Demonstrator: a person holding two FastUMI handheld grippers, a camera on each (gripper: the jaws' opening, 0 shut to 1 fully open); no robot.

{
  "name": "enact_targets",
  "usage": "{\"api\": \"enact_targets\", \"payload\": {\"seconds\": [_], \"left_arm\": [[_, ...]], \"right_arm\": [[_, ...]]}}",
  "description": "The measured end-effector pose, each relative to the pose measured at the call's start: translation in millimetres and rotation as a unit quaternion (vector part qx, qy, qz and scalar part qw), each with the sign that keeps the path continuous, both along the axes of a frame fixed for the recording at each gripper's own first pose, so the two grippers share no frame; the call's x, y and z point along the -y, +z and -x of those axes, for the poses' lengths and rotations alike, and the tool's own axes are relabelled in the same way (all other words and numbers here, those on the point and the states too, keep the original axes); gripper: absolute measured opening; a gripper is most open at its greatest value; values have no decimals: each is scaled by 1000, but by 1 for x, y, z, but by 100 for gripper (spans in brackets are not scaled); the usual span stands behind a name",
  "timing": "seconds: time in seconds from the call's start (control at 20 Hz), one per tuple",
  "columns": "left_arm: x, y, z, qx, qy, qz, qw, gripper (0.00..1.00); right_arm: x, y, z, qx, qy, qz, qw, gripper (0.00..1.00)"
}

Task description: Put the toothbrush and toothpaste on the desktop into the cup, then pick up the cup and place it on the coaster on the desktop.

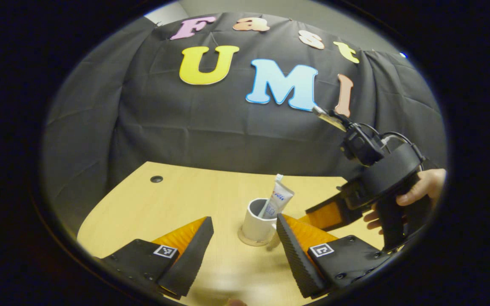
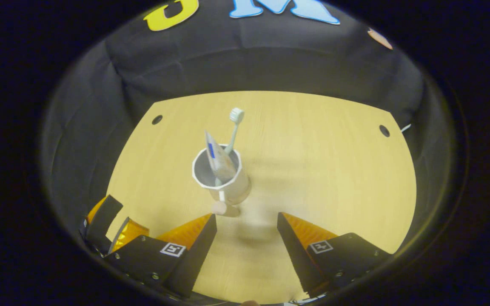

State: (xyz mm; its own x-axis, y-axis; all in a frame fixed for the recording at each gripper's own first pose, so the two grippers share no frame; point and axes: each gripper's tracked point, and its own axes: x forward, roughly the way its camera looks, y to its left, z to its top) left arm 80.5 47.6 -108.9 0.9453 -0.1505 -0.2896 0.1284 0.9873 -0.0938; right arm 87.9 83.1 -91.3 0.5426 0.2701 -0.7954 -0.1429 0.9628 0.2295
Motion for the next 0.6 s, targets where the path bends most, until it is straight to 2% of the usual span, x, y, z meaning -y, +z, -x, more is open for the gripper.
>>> {"api": "enact_targets", "payload": {"seconds": [0.2,0.25,0.3,0.35,0.45,0.6], "left_arm": [[38,10,-6,14,-30,-21,999,96],[60,13,2,20,-37,-21,999,96],[69,18,2,26,-42,-20,999,96],[75,24,0,31,-43,-19,998,96],[86,37,-2,49,-39,-16,998,96],[97,61,-2,76,-27,-6,997,96]], "right_arm": [[49,22,21,47,-48,-4,998,90],[62,30,24,64,-59,1,996,90],[74,38,28,84,-69,6,994,86],[85,46,31,107,-77,13,991,89],[104,63,33,163,-90,31,982,90],[128,89,39,247,-104,61,962,89]]}}
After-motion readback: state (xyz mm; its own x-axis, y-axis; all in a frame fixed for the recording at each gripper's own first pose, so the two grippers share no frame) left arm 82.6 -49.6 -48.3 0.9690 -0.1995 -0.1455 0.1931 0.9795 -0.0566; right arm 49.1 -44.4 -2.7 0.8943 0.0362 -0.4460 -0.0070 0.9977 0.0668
